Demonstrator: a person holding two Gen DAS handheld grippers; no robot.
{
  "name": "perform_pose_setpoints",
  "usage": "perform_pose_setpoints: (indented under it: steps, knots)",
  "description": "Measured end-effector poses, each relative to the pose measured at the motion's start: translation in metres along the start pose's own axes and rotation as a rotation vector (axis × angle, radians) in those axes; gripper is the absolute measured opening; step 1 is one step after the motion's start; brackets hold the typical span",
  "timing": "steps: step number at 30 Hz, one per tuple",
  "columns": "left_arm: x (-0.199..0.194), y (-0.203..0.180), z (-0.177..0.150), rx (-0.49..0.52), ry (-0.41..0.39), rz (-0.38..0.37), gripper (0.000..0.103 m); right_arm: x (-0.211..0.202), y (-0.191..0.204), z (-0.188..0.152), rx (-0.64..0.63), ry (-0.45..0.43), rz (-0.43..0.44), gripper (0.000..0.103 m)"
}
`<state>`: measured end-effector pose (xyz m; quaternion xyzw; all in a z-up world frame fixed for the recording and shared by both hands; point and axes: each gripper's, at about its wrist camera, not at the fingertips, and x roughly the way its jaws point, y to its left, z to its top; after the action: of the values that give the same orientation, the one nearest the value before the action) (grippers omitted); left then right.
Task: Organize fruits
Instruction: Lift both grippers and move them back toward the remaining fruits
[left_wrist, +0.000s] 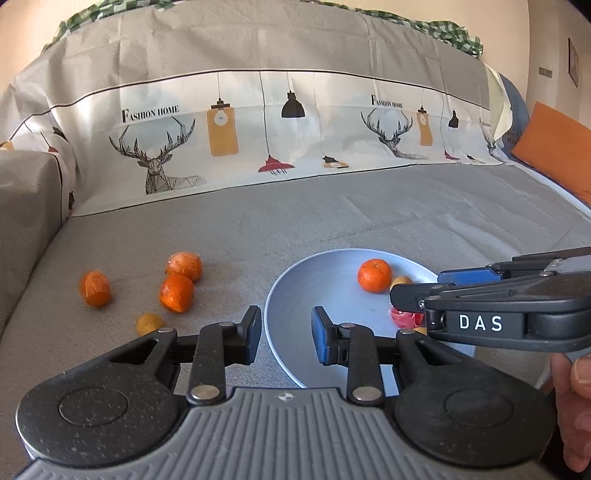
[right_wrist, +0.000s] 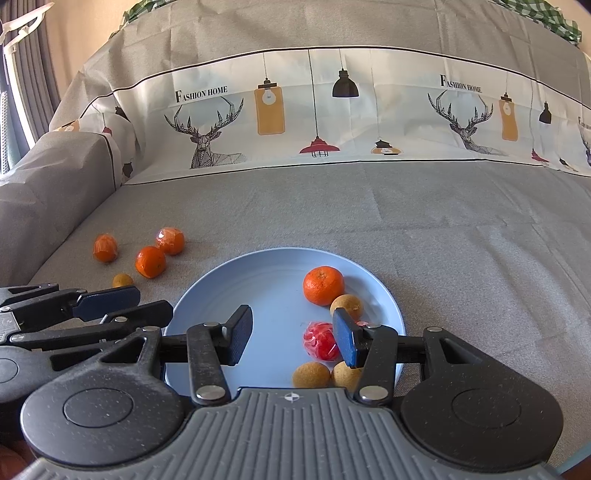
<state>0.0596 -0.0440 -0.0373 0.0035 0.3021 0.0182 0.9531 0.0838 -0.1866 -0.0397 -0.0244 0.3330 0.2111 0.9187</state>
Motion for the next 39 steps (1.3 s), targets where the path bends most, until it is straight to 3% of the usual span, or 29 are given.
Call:
perform_pose_setpoints:
  steps: [5,9,12,13,14,18,22,23,27,34,37,39]
  knots:
    - [-0.01,0.008,0.004,-0.036,-0.04,0.006,0.033,0.0,-0.001,0.0,0.005,-0.006,0.001,0.05]
    - [-0.023,0.024,0.012,-0.115,-0.076,-0.03,0.033,0.0,-0.001,0.002,0.016,-0.011,0.008,0.05]
    - [-0.036,0.04,0.023,-0.166,-0.113,-0.044,0.027,0.0,-0.001,0.003,0.022,-0.016,0.019,0.048]
    - [-0.04,0.045,0.028,-0.159,-0.123,-0.036,0.015,0.0,0.0,0.003,0.021,-0.017,0.025,0.046]
    - [-0.043,0.048,0.032,-0.139,-0.132,-0.019,0.012,0.001,0.001,0.004,0.018,-0.016,0.032,0.041]
    - [-0.047,0.061,0.048,-0.004,-0.175,0.022,0.011,0.002,0.011,0.007,0.004,-0.022,0.07,0.024]
    - [-0.032,0.079,0.034,0.04,-0.165,0.096,0.011,0.003,0.025,0.011,-0.005,-0.034,0.108,0.022]
    - [-0.025,0.086,0.034,0.001,-0.122,0.115,0.011,0.003,0.029,0.012,-0.007,-0.033,0.118,0.022]
    - [-0.021,0.113,0.035,-0.158,-0.117,0.137,0.011,0.005,0.042,0.014,-0.02,-0.03,0.154,0.022]
    - [-0.008,0.166,0.031,-0.436,-0.033,0.093,0.011,0.018,0.061,0.021,-0.026,-0.017,0.21,0.022]
    - [0.004,0.187,0.025,-0.558,0.039,0.052,0.011,0.026,0.067,0.026,-0.018,-0.019,0.228,0.022]
    - [0.019,0.193,0.022,-0.594,0.119,-0.02,0.012,0.033,0.072,0.03,-0.013,-0.017,0.24,0.022]
